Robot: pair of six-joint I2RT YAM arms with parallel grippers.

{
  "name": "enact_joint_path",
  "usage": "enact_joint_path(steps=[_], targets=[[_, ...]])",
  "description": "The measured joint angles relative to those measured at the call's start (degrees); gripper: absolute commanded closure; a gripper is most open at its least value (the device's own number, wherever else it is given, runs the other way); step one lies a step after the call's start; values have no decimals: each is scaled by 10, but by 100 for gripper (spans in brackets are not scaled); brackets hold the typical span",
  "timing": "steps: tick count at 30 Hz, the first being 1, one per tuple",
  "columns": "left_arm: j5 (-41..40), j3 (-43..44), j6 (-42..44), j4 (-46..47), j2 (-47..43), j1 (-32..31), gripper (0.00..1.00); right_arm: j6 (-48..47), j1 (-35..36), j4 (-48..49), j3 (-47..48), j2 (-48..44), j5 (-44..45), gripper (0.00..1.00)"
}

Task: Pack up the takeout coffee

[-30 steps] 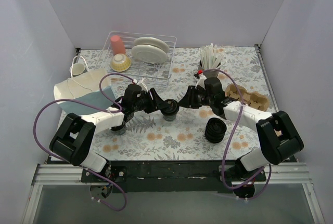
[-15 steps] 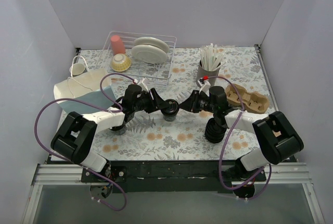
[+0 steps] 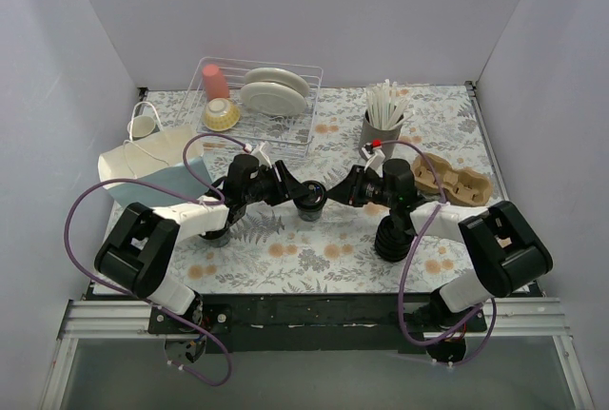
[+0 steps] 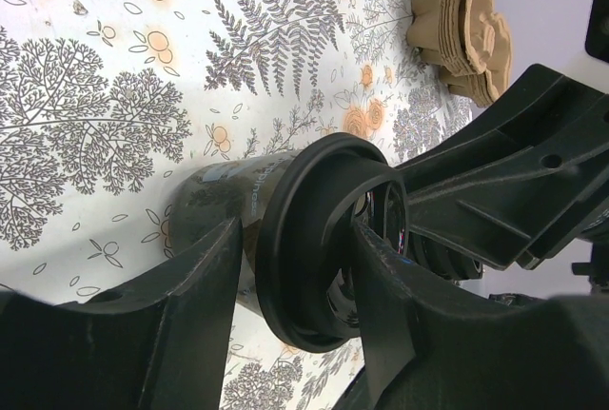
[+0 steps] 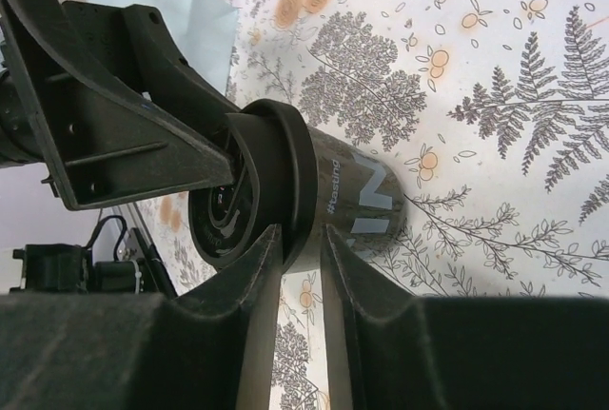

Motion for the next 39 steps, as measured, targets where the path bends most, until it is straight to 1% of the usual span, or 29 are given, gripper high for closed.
enact_joint_path(steps=[8,12,15,22,30,39], targets=[[0,-2,12,3,-3,0,54,-57,6,-189,88,-15,20,67],[5,0,19,2,-2,0,54,-91,9,-259,129,-14,39,66],[12,5,29,3,2,0,54,-114,11,-294,164,-2,50,66],[25,13,38,7,15,0,54,-154,13,-335,215,31,50,67],[33,18,39,11,23,0,54,-163,13,-340,209,21,55,67],[39,21,43,16,28,-1,54,-167,13,-374,219,15,63,69]])
